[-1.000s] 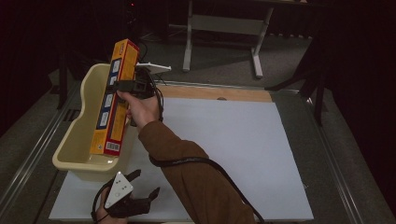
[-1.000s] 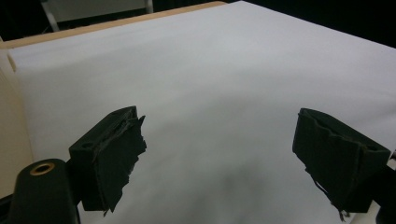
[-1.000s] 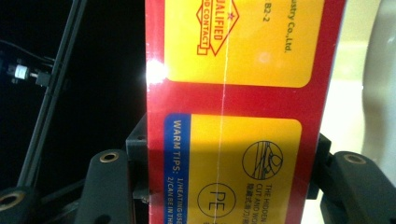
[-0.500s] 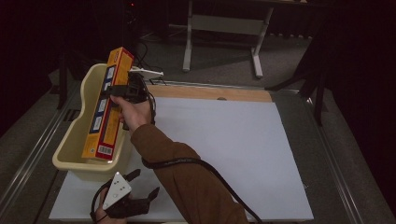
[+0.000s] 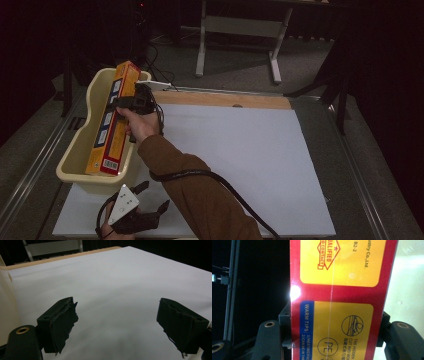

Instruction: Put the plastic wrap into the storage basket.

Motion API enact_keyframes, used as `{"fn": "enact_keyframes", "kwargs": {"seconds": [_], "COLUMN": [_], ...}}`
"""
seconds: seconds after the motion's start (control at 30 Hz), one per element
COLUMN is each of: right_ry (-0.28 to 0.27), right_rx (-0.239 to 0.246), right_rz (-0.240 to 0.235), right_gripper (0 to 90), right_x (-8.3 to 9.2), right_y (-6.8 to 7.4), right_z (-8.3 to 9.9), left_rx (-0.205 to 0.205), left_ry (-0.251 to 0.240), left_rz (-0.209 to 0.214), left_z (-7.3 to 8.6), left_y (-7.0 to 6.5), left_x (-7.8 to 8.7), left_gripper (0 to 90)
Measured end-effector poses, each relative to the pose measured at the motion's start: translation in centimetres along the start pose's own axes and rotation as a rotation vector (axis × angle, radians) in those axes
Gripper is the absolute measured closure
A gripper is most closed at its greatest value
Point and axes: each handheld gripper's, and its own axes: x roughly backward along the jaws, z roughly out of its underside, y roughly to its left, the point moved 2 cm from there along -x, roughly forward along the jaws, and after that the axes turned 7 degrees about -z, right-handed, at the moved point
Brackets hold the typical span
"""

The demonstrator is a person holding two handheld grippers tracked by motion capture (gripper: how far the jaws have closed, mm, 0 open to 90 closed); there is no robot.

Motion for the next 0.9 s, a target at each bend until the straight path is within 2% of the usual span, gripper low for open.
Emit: {"fn": "enact_keyframes", "kwargs": {"seconds": [0.27,0.5,0.7,0.9], "right_ry": [0.010,0.012,0.022,0.022], "right_rx": [-0.031,-0.020,-0.030,-0.033], "right_rz": [0.008,0.027,0.038,0.072], "right_gripper": [39.6,39.3,38.7,37.9], "right_x": [-0.18,-0.13,-0.21,-0.28], "right_y": [-0.46,-0.12,-0.37,-0.42], "right_z": [-0.12,-0.10,-0.11,-0.02], "left_rx": [0.000,0.001,0.002,0.004], "left_ry": [-0.001,-0.001,0.000,-0.001], "left_rz": [-0.003,-0.003,-0.005,-0.007], "left_z": [-0.03,-0.03,-0.03,-0.06], "left_y": [0.00,-0.02,0.00,0.01], "left_x": [-0.04,-0.14,-0.13,-0.15], "left_gripper": [15.3,15.3,15.3,15.3]}}
